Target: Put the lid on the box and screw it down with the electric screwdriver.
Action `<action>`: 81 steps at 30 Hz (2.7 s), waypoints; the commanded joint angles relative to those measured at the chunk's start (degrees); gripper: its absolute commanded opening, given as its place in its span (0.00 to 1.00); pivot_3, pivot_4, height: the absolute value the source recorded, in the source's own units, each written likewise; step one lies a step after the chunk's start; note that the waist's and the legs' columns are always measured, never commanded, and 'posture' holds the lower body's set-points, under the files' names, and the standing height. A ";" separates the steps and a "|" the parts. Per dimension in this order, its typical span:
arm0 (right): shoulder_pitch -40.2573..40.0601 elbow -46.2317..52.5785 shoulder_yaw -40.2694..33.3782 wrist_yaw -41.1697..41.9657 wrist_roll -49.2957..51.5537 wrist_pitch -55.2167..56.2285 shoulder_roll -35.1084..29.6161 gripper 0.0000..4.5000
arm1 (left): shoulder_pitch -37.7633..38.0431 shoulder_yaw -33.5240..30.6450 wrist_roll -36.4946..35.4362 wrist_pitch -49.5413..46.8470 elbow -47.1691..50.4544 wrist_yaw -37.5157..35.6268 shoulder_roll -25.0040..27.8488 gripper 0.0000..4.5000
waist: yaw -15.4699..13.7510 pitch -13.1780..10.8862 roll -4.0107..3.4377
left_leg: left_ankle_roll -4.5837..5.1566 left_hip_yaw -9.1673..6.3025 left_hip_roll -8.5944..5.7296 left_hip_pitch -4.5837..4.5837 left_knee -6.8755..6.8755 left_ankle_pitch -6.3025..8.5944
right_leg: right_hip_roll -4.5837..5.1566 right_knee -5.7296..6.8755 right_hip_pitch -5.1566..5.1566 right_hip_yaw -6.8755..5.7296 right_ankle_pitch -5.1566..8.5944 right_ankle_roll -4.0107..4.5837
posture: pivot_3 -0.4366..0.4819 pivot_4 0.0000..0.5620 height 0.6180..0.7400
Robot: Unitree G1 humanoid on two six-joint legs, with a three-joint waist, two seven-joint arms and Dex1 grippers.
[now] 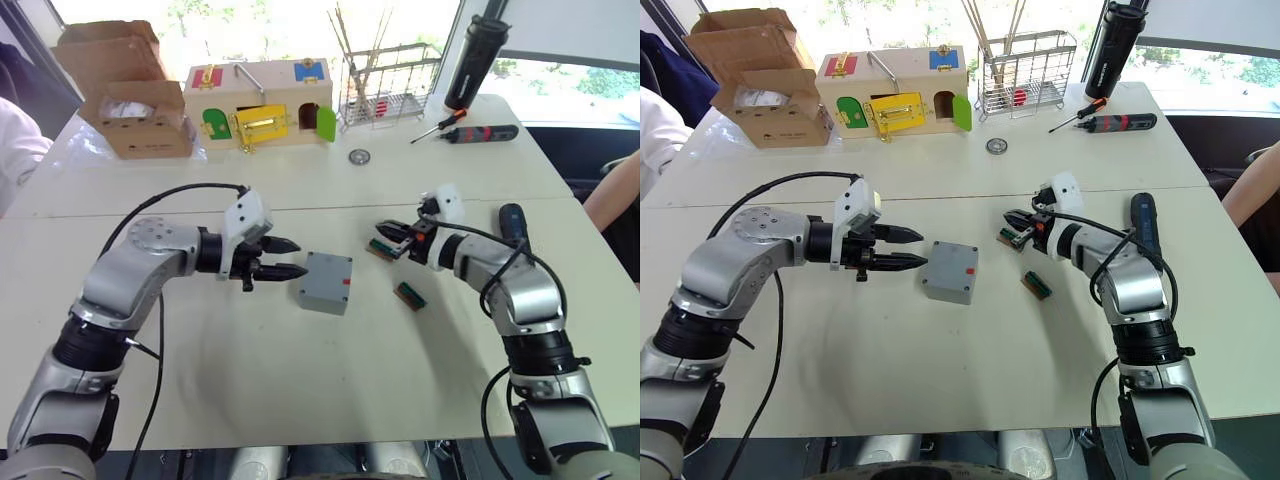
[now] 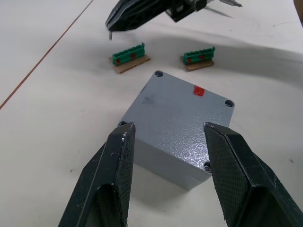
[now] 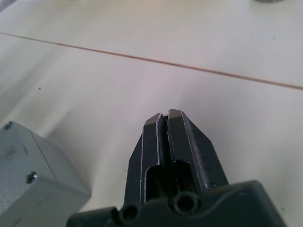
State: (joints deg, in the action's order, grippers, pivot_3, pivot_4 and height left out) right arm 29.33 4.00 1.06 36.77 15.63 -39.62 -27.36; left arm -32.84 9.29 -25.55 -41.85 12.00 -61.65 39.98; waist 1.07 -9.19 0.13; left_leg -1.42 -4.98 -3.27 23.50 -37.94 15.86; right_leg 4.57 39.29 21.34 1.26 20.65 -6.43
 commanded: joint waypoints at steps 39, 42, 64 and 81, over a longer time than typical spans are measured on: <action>-8.04 22.54 4.73 -2.10 11.12 -10.82 -2.85 0.01 | 1.04 -0.93 -1.52 2.04 4.01 -4.94 5.46 0.52 | -0.05 -0.01 -0.01 | 0.01 -0.04 0.00 0.01 0.02 0.01 | 0.02 -0.01 0.00 0.04 0.00 0.00 | 0.48 0.27 1.00; -8.25 21.98 4.93 -2.05 10.66 -10.23 -2.84 0.01 | 1.03 -0.88 -1.73 1.76 4.31 -4.55 5.36 0.52 | -0.06 -0.01 -0.01 | 0.02 -0.04 0.00 0.01 0.02 0.01 | 0.02 -0.01 -0.01 0.04 0.00 0.00 | 0.48 0.27 1.00; -7.22 21.32 3.39 -1.49 10.05 -10.13 -4.32 0.92 | -0.15 -0.59 -2.08 1.25 3.95 -3.41 2.84 0.52 | -0.13 -0.01 -0.01 | 0.01 -0.04 0.00 0.01 0.02 0.01 | 0.01 -0.01 -0.01 0.03 0.00 0.00 | 0.48 0.27 1.00; 17.33 -10.69 -3.54 9.97 17.03 -41.48 -46.39 0.99 | -3.65 1.81 -3.67 5.13 6.69 -4.84 -4.41 0.52 | -0.21 -0.02 -0.03 | 0.32 0.12 0.00 0.01 0.03 0.18 | 0.09 -0.12 -0.06 0.11 0.00 0.00 | 0.48 0.27 1.00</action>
State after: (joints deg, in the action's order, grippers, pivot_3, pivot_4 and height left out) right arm 45.69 -2.17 -8.50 42.24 34.50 -79.61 -70.68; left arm -35.65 11.48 -28.96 -38.18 16.70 -66.26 35.53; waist 0.86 -9.21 0.10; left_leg -1.10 -4.86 -3.25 23.51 -37.88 16.05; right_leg 4.65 39.13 21.27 1.38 20.65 -6.42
